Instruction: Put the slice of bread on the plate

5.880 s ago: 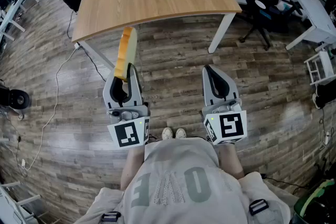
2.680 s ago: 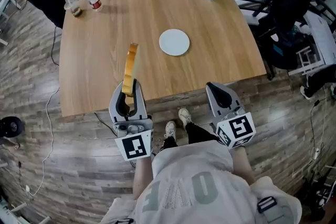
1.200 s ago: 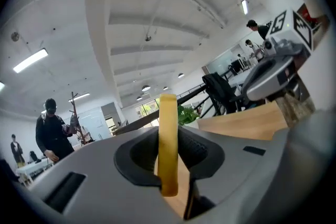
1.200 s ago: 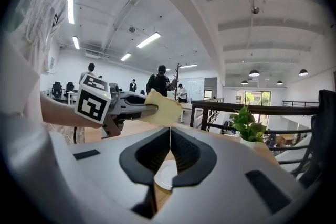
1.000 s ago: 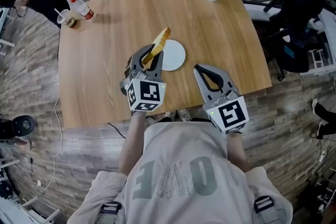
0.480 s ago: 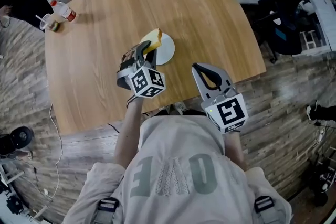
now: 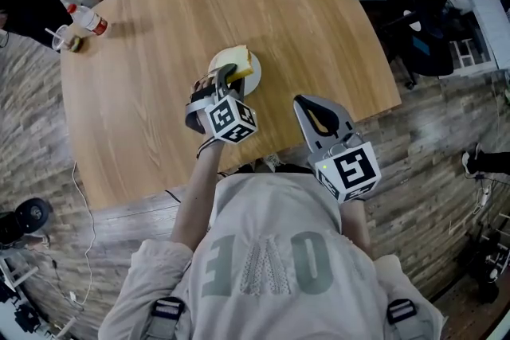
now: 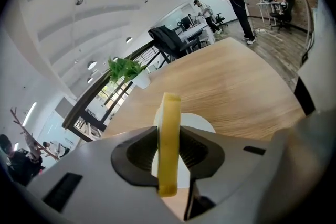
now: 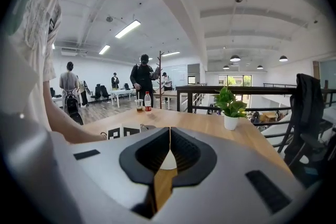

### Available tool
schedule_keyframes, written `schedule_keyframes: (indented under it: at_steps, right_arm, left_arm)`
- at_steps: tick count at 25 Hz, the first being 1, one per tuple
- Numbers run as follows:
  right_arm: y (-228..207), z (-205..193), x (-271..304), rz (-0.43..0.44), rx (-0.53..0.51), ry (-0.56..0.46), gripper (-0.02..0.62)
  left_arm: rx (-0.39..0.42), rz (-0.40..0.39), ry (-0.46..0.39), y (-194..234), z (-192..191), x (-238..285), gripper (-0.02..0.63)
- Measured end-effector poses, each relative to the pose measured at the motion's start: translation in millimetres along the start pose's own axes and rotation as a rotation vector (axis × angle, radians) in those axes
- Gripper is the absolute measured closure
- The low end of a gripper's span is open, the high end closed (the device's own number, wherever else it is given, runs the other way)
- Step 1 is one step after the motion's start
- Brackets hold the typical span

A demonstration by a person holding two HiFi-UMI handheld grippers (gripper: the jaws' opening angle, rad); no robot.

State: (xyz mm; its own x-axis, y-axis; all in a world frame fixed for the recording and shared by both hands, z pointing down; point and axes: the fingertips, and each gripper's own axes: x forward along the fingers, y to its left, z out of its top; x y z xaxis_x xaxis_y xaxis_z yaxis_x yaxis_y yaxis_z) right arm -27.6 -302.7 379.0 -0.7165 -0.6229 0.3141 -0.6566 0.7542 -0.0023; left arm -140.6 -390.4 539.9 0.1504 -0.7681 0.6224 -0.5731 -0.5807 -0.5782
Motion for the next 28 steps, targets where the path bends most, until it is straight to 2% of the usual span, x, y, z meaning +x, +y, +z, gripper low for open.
schedule_keyframes:
  at_steps: [4,8,14,20,22,26,28]
  right_arm:
    - [-6,3,-3,0.001,0.076,-0.038,0.577]
    - [-10,1,-4,-0.015,0.099,-0.031,0.577]
    - [-16,-2,-7,-0.014,0.138,-0.042,0.577]
    - [-17,0,-3,0.008,0.15,-0.05,0.577]
    - [-17,0,0,0.017,0.153,-0.051,0.577]
    - [-16,2,5,0.031,0.15,-0.047,0.577]
    - [-16,6,10,0.042,0.141,-0.051,0.577]
  left_arm:
    - [-0.049,-0.074,-0.007,-12,2,4,0.503]
    - [-0.125,-0.208,0.013,-31,-4,10,0.418]
    - [-0.203,-0.301,0.052,-52,-10,11,0.304]
    - [-0.302,-0.269,0.002,-49,-3,6,0.218]
    - [-0.33,-0.24,-0.024,-40,2,1,0.209]
    - [-0.328,-0.161,-0.059,-15,14,-9,0.204]
    - [-0.362,-0.114,-0.1,5,23,-18,0.202]
